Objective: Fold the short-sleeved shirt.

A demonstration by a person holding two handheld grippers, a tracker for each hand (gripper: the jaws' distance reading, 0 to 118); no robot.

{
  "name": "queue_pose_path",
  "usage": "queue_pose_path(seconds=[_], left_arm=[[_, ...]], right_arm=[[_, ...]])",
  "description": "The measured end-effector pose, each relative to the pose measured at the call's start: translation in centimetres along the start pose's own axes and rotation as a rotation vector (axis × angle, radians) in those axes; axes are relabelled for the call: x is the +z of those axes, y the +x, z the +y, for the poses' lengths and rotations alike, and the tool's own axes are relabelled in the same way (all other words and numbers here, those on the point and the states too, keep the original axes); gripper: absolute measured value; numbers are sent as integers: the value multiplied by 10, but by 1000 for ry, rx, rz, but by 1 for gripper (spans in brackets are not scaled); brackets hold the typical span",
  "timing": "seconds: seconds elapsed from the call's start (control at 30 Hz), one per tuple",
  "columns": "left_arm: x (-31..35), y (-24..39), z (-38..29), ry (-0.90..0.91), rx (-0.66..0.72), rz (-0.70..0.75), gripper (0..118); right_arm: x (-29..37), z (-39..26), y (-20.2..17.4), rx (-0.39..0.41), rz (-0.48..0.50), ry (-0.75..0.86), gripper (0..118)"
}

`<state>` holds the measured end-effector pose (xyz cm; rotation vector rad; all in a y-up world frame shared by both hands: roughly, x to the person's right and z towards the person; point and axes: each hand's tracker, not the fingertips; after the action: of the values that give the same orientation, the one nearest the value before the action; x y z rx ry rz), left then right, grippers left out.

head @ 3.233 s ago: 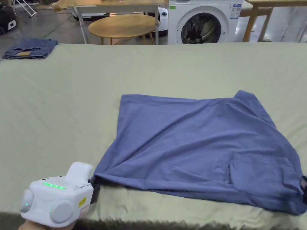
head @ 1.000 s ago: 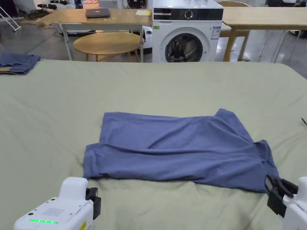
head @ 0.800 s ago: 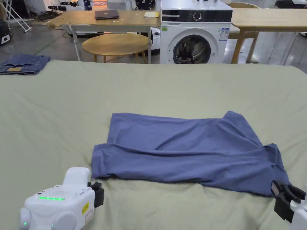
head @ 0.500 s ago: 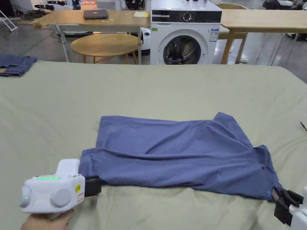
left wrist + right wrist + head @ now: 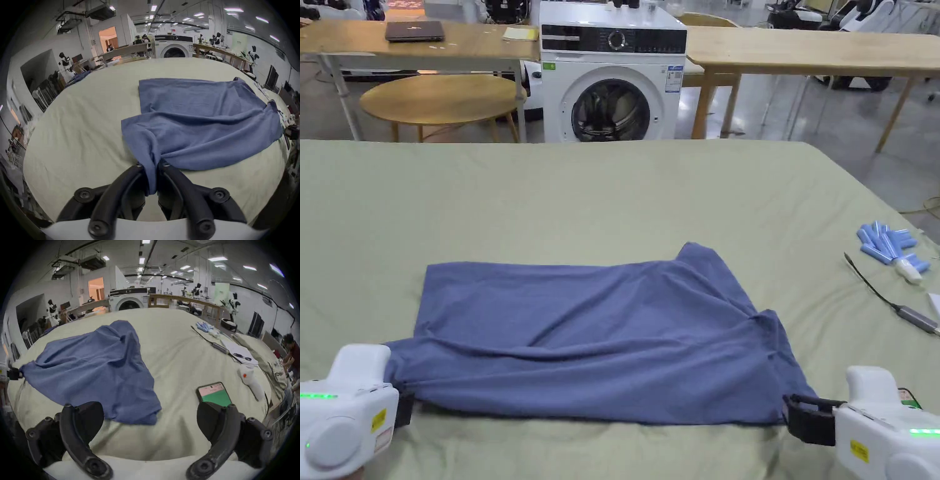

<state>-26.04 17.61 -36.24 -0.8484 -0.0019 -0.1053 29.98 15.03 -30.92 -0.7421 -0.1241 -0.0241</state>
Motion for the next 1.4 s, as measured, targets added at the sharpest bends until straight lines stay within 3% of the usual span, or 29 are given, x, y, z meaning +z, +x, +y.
queue_pose_path(seconds=[0.03,0.07,0.1,0.13,0.17,0.23,0.27,0.43,0.57,0.73,0.87,0.97,1.03,1.07,1.1,1.13,1.17,1.23,1.4], left_arm=[[1,-1,1,5,0,0,6],[0,-3,2,8,0,4,5],[0,-4,2,5,1,2,5],[0,-4,1,4,3,4,5],[0,-4,1,2,1,6,5],[1,-5,-3,-2,-6,8,5],[4,-5,-5,1,-6,9,4],[35,-13,-9,29,8,-28,4],[77,-18,-20,64,-7,-44,4],[112,-25,-59,35,-5,-83,4],[89,-27,-104,-45,4,-89,4],[76,-34,-120,-54,59,-115,4],[84,-38,-119,-17,81,-124,6],[93,-38,-116,0,70,-110,22],[103,-38,-113,26,39,-67,48],[116,-39,-107,54,1,-36,81],[125,-39,-103,74,-10,-15,108],[148,-34,-87,184,-18,56,111],[174,6,-43,432,-36,0,111]], right_arm=[[-8,0,-3,-1,1,-8,115],[-14,1,-4,-2,7,-16,102],[-21,3,-4,-7,23,-35,75],[-27,4,-4,-17,44,-66,30],[-30,3,-4,-32,62,-97,6],[-19,5,-12,17,11,-56,6],[-9,6,-14,36,34,-29,6],[53,21,-6,-15,73,110,6],[102,21,1,9,85,141,6],[128,-13,0,118,44,92,6],[108,-51,-4,102,62,-34,6],[93,-68,-10,101,13,-69,6],[98,-69,-11,78,19,-58,13],[104,-66,-11,71,26,-46,43],[111,-62,-10,74,20,-13,78],[119,-55,-11,82,18,20,101],[127,-48,-13,88,29,66,104],[148,-29,-24,72,54,190,104],[169,16,-73,-9,195,403,104]])
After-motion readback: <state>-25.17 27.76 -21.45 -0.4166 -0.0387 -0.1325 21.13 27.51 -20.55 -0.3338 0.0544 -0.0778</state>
